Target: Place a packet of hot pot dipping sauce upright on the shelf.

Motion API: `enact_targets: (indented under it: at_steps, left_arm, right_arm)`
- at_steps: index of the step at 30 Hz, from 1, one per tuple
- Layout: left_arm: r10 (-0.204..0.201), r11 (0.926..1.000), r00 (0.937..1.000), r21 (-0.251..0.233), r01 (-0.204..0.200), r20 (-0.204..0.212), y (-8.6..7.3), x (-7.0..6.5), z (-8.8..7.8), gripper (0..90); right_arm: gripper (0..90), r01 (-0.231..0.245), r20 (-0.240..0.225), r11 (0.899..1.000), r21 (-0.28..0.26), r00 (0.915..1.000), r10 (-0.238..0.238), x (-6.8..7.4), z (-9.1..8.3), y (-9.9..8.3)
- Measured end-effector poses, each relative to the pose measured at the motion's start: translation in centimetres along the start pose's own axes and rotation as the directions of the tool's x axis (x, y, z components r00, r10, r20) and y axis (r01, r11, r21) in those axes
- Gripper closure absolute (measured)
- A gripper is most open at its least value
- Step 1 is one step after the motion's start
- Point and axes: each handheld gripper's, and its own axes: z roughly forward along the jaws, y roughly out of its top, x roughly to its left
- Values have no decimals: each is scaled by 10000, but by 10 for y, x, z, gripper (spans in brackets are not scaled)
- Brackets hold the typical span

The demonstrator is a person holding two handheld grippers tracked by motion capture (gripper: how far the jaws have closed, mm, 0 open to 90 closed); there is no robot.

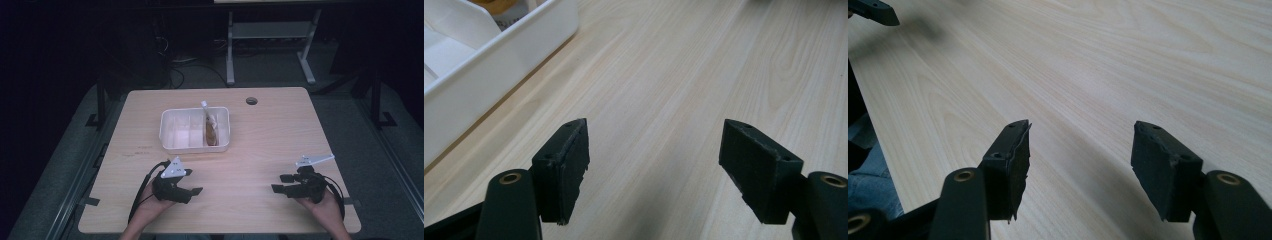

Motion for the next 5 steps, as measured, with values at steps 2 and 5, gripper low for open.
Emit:
enact_targets:
  at_steps: [2,5]
  left_arm:
    - [27,10000,10000,39,-27,1,0,0,1,278]
    - [16,10000,10000,62,-16,23,-1,0,1,278]
  right_arm:
    - [397,87,69,9999,-52,9999,-86,1,-2,-1]
    - [398,132,174,9999,-110,9998,-130,2,-3,-2]
